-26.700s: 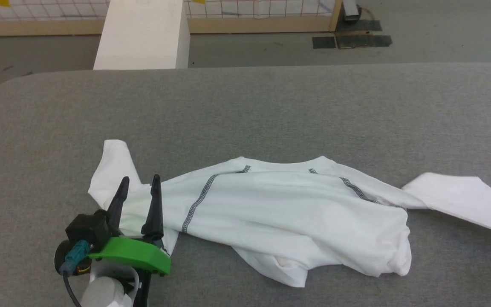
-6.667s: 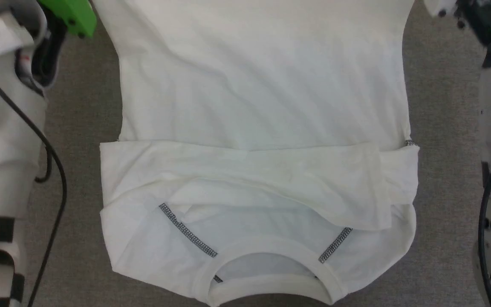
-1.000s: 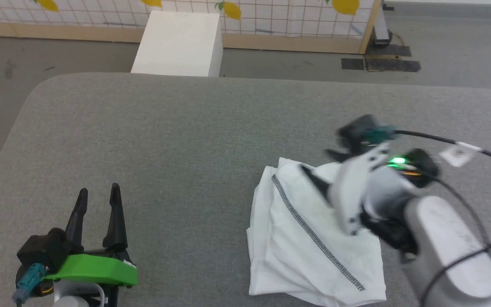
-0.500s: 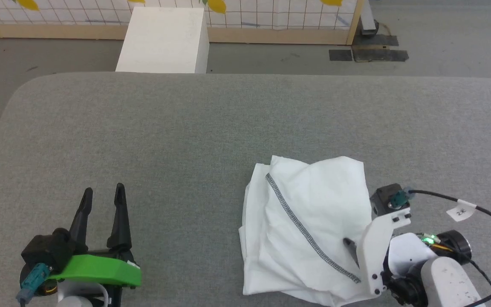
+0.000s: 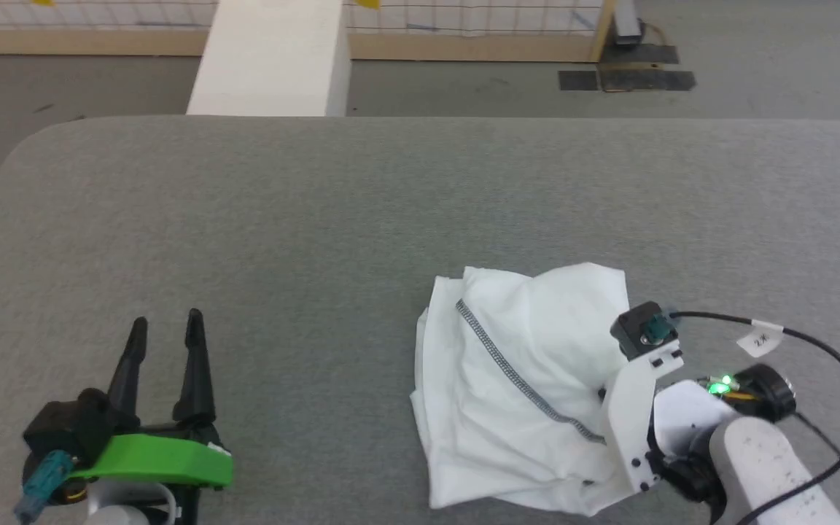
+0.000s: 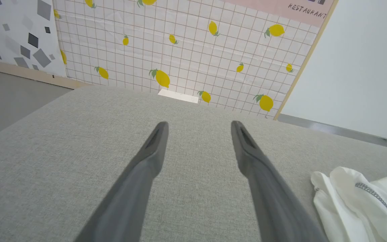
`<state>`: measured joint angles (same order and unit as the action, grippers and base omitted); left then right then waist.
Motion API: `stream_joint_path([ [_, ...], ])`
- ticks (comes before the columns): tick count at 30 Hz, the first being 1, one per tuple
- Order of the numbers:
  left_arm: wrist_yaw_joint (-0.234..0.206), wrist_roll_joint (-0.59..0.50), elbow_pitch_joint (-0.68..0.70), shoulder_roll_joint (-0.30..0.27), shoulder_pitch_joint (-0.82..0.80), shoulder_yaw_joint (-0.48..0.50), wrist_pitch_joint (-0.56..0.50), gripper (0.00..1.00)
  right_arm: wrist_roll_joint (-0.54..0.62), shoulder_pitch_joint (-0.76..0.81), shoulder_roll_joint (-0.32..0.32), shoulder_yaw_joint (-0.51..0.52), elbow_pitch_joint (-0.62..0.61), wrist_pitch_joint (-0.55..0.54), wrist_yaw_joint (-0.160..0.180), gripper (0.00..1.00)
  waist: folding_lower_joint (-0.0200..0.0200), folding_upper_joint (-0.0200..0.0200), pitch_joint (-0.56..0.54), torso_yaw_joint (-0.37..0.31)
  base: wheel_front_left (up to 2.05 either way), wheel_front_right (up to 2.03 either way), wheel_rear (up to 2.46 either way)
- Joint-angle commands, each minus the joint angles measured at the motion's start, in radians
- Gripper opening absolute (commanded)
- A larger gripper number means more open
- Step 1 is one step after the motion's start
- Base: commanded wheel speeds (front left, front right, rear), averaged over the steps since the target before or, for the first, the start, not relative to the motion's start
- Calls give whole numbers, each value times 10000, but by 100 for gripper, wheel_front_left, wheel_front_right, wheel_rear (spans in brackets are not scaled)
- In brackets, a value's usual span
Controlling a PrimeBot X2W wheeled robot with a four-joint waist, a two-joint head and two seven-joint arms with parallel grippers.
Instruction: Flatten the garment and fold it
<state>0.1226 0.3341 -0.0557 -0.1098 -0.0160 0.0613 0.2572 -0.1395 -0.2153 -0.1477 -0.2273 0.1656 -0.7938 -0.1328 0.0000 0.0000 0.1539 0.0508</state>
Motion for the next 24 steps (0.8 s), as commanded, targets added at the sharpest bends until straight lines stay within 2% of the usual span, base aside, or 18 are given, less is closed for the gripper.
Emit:
stream_joint_path([
  [1,48,-7,96,-86,-27,88,45,100,-116,-282,-399,-223,-125,-96,21,0,0,0,134,-790,0,0,0],
  [8,-3,10,529,-213,-84,423,45,100,-956,-1631,-2274,-2048,-623,-578,21,0,0,0,701,-3239,0,0,0],
  [13,-91,-122,805,-430,-315,523,45,100,-1253,-2796,-2893,-2405,-195,-241,21,0,0,0,1260,-4611,0,0,0],
  [18,-256,-301,1323,-814,-565,710,-110,100,-1057,-3723,-3228,-1870,617,479,21,0,0,0,1975,-5212,0,0,0],
  [24,-395,-380,2102,-1337,-753,1019,-592,100,-470,-4303,-3533,-520,1644,1120,21,0,0,0,2930,-5141,0,0,0],
])
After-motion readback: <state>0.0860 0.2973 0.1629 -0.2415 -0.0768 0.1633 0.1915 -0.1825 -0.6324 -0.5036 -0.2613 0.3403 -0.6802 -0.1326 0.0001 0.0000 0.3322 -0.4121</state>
